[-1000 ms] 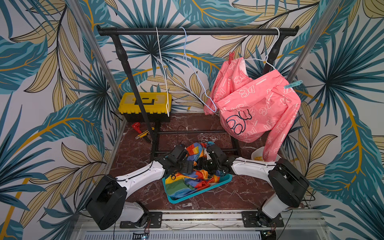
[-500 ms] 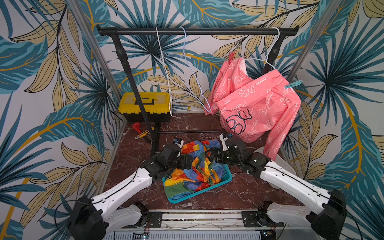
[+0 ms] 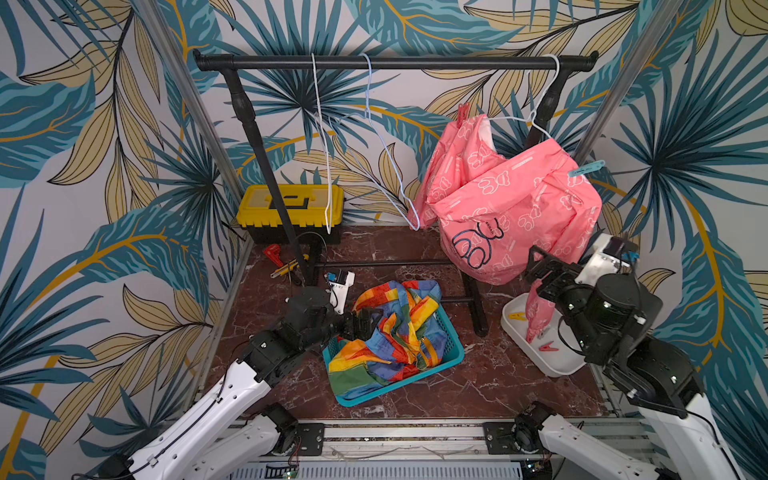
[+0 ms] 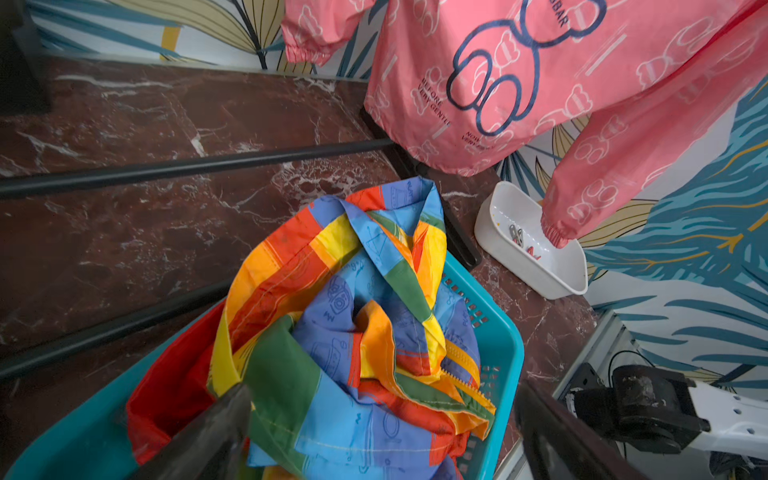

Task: Remove the clothespins securing jackets to the hanger
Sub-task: Adjust the jacket in the basket, then pick up the hanger from the clothesline.

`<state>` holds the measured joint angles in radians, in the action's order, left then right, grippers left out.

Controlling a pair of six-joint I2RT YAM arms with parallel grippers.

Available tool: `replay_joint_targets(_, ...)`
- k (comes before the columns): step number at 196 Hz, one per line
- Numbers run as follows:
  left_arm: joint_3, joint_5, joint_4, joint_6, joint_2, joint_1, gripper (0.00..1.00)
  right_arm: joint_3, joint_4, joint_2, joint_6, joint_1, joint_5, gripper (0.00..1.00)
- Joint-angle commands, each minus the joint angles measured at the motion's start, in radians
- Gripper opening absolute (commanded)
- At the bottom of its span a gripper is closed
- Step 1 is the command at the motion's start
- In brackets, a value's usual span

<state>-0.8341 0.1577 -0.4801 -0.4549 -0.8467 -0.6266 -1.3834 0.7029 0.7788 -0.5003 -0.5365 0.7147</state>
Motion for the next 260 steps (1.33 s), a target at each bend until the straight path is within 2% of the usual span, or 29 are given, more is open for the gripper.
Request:
replay_joint_targets(1,0.015,0.015,-0.022,-0.008,0.029,0.004,1.00,-0.030,0.070,-0.011,0.044,0.003,0.192,0.99)
replay_joint_targets(35,0.011,0.028,-0.021,-0.005,0.009,0.004,1.00,-0.019,-0.161,-0.027,0.261,0.003,0.273,1.00)
replay_joint_targets(61,0.000,0.063,-0.021,-0.004,-0.025,0.004,1.00,-0.082,-0.276,0.057,0.396,0.011,0.270,0.99)
replay_joint_targets(76,0.000,0.076,-0.021,-0.007,-0.034,0.004,1.00,-0.139,-0.287,0.108,0.428,0.047,0.215,1.00)
replay_joint_targets(99,0.011,0.071,-0.022,-0.008,-0.021,0.005,1.00,-0.246,-0.210,0.191,0.405,0.114,0.087,1.00)
replay_joint_targets(117,0.020,0.065,-0.022,-0.008,-0.009,0.004,1.00,-0.293,-0.167,0.229,0.379,0.164,0.066,1.00)
replay_joint_targets(146,0.029,0.070,-0.021,-0.014,-0.002,0.004,1.00,-0.365,-0.054,0.301,0.279,0.333,-0.081,0.99)
replay_joint_targets(173,0.030,0.077,-0.021,-0.019,-0.009,0.004,1.00,-0.334,-0.044,0.310,0.200,0.485,-0.268,0.99)
replay_joint_targets(206,0.036,0.068,-0.021,-0.021,-0.019,0.004,1.00,-0.255,-0.117,0.295,0.200,0.535,-0.511,1.00)
replay_joint_targets(260,0.029,0.061,-0.021,-0.016,-0.024,0.004,1.00,-0.202,-0.175,0.295,0.175,0.556,-0.755,0.97)
